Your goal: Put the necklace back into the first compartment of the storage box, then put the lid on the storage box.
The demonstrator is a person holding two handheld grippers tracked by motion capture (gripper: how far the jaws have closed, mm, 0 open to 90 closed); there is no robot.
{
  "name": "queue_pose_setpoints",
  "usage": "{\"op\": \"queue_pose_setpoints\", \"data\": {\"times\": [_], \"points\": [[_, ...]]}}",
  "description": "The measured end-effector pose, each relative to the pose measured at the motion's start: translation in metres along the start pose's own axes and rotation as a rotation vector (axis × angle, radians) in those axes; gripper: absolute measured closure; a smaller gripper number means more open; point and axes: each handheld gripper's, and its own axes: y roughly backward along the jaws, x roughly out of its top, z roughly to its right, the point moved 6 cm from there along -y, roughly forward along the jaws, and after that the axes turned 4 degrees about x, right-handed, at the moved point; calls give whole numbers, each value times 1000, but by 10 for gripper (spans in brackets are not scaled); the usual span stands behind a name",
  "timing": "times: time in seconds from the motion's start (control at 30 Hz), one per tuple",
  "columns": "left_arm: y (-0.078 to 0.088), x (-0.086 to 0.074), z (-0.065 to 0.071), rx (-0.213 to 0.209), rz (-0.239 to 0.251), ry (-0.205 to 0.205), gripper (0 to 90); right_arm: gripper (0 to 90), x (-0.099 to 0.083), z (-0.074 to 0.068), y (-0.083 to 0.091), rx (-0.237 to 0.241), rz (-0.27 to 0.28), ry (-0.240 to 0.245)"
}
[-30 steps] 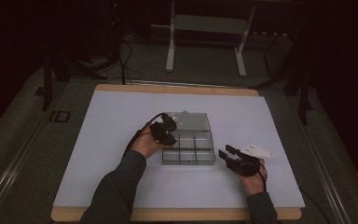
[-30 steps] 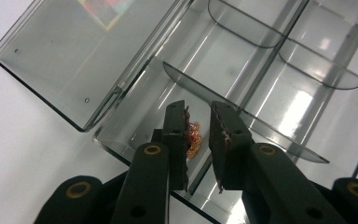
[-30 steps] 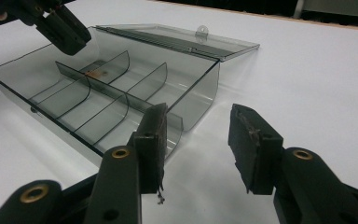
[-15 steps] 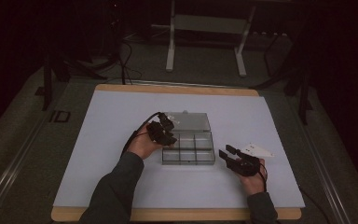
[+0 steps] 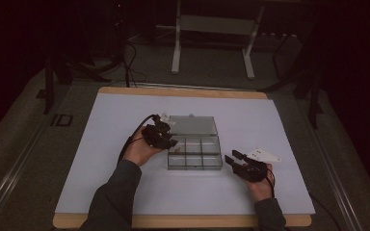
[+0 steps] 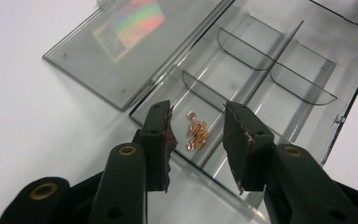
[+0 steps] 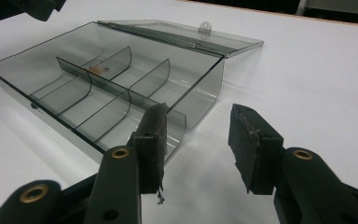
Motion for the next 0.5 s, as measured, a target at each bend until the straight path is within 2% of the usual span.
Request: {"op": "queue_pose_setpoints", "data": {"times": [0.27, 0.5], "points": [[16, -9, -3, 18, 78, 58, 593, 564, 0, 0, 0, -2, -2, -1], [26, -21, 0, 44, 112, 67, 587, 554, 2, 1, 2, -5, -1, -16]]}}
